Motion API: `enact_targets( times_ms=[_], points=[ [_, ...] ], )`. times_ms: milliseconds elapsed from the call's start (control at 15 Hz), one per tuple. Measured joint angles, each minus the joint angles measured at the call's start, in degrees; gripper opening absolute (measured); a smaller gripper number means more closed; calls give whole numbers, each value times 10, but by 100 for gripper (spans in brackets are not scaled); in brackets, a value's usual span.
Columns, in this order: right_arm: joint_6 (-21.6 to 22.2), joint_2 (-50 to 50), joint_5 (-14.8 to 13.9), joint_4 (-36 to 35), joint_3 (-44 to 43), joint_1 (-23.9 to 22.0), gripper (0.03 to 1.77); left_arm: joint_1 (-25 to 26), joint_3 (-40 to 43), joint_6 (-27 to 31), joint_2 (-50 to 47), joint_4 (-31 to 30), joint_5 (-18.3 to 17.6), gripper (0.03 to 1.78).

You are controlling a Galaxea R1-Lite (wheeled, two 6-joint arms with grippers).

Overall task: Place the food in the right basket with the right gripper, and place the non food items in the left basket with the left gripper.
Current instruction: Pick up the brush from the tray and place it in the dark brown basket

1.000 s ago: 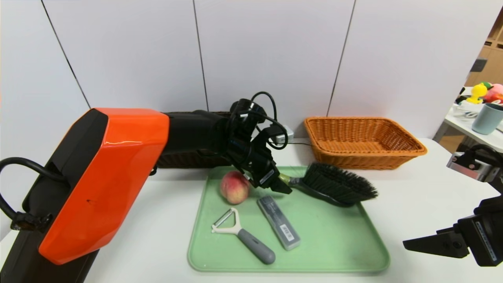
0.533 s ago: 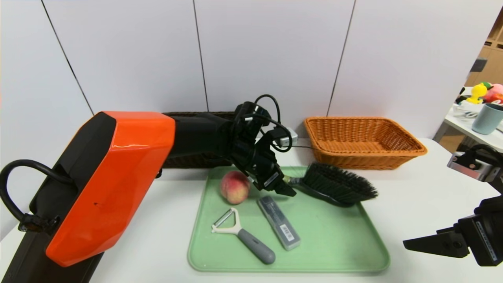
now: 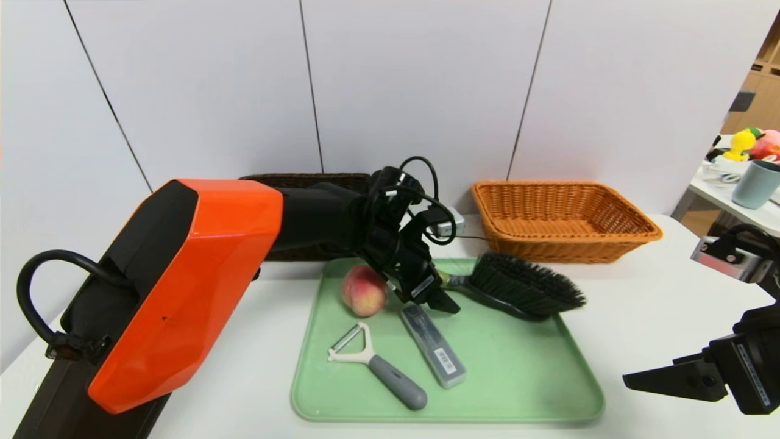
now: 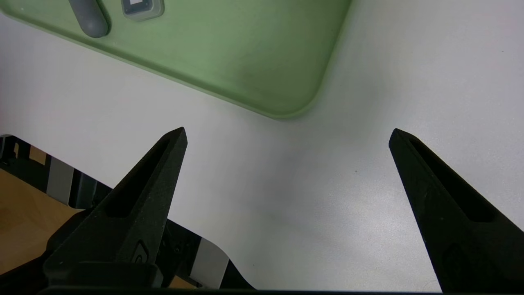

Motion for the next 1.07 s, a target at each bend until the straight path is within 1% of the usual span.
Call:
enact_targets(
  times_ms=[1067],
  points=[
    [0,0,5,-1,0,0,171,17,0,-2,0,-2,3,169]
  ],
)
